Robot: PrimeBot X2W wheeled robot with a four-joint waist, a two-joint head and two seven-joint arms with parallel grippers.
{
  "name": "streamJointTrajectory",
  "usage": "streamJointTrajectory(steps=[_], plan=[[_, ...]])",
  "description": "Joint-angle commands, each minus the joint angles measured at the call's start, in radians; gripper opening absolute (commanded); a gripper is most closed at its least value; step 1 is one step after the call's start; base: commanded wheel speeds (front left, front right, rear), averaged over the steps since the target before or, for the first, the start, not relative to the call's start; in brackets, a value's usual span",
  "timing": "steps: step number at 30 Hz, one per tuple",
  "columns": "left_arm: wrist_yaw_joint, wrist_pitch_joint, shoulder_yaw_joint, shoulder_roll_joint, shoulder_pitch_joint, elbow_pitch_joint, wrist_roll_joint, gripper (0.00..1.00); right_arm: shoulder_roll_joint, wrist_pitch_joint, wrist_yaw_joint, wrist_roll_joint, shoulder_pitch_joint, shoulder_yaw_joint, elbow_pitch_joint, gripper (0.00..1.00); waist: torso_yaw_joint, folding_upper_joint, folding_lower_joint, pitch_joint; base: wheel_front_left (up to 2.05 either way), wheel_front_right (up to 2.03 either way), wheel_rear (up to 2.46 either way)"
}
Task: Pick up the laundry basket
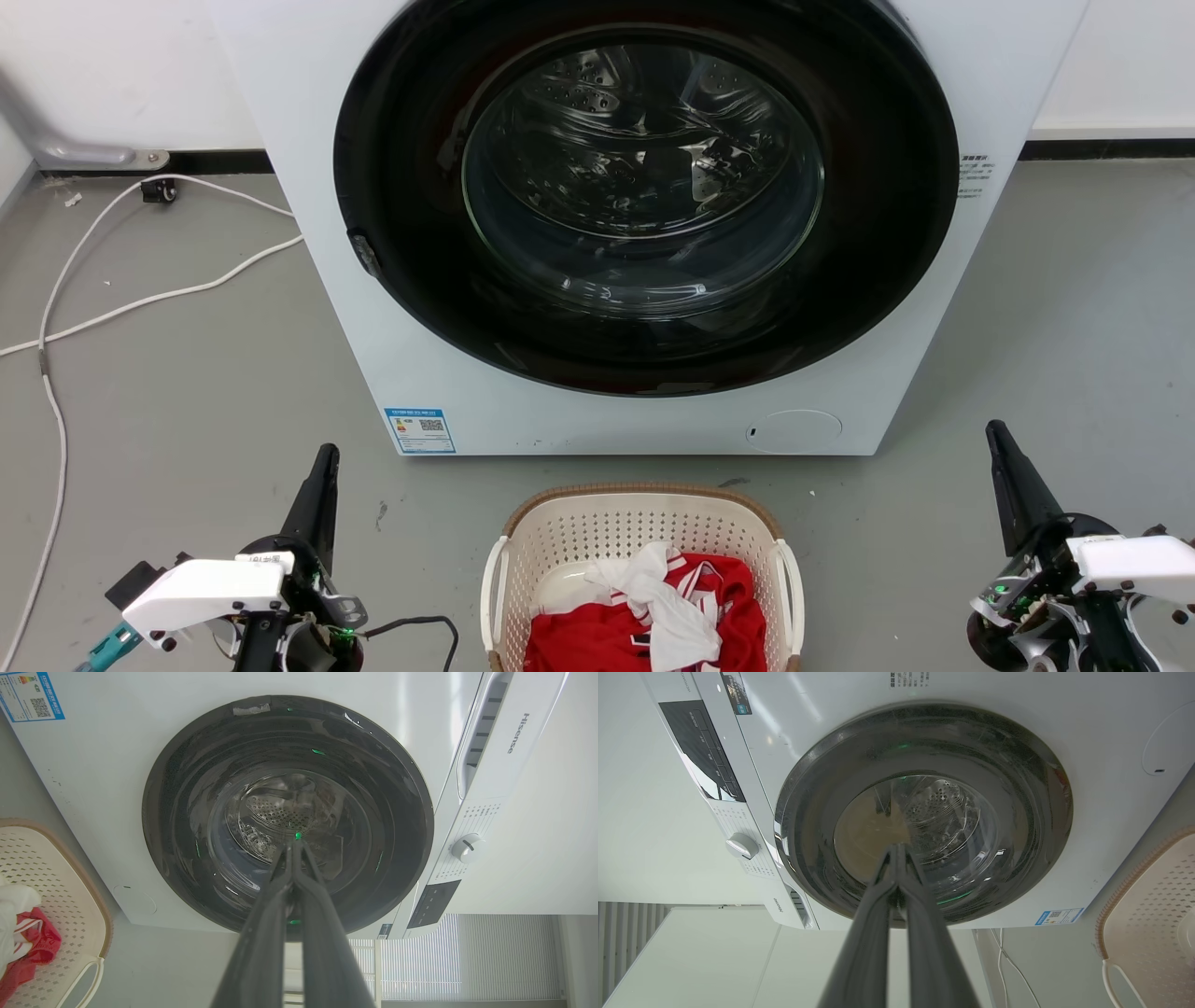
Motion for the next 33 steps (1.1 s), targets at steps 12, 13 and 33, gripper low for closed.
streamJointTrajectory(steps=[12, 13, 33], plan=[[0.001, -0.020, -0.010, -0.005, 0.037, 0.028, 0.009, 1.00, 0.005, -0.018, 0.000, -0.011, 0.040, 0.010, 0.021, 1.00, 0.000, 0.0000, 0.0000, 0.001, 0.00, 0.00, 0.00], [0.001, -0.025, -0.011, -0.005, 0.038, 0.024, 0.012, 1.00, 0.005, -0.024, 0.000, -0.015, 0.042, 0.011, 0.017, 1.00, 0.000, 0.0000, 0.0000, 0.001, 0.00, 0.00, 0.00], [0.000, -0.116, 0.039, -0.004, 0.057, -0.026, 0.159, 1.00, 0.004, -0.115, 0.000, -0.229, 0.056, -0.012, -0.049, 1.00, 0.003, 0.0000, 0.0000, 0.006, 0.00, 0.00, 0.00]])
